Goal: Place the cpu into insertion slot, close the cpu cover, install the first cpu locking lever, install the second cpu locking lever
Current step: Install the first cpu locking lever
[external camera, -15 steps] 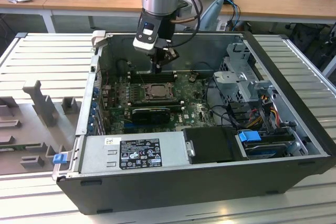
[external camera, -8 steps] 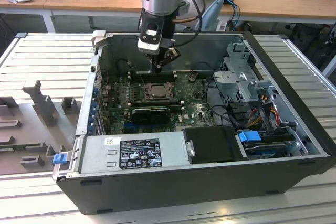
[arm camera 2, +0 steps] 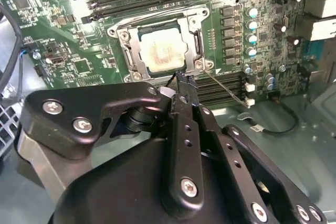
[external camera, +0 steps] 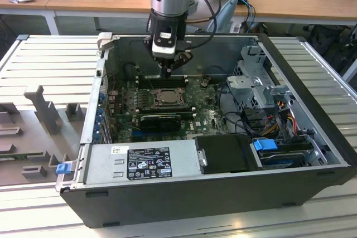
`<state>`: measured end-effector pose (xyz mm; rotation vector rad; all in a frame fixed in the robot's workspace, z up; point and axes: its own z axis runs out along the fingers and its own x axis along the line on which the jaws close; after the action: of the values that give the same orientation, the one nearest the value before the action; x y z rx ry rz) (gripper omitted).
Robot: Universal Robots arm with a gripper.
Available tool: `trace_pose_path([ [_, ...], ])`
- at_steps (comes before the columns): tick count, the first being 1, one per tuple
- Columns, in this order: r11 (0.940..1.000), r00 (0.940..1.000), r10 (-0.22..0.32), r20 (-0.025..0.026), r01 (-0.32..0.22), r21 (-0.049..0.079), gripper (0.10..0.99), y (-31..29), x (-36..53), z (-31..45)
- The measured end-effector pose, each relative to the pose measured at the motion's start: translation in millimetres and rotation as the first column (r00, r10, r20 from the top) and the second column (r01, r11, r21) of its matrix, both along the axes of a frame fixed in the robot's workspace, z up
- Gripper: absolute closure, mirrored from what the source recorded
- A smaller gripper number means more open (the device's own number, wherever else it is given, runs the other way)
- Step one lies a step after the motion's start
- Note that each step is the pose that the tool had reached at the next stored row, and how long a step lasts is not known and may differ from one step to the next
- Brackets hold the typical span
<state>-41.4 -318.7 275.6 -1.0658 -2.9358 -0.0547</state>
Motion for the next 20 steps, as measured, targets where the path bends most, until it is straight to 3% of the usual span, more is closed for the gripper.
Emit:
trace_pose_path([
  [4, 0.9975, 0.9975, 0.071, 0.0000, -0.071, 0.000, 0.980, 0.0, 0.0, 0.0],
  [8, 0.9944, 0.9944, 0.106, 0.0000, -0.106, 0.000, 0.980, 0.0, 0.0, 0.0],
  [17, 0.9772, 0.9772, 0.212, 0.0000, -0.212, 0.000, 0.980, 0.0, 0.0, 0.0],
  [20, 0.9662, 0.9662, 0.258, 0.0000, -0.258, 0.000, 0.980, 0.0, 0.0, 0.0],
])
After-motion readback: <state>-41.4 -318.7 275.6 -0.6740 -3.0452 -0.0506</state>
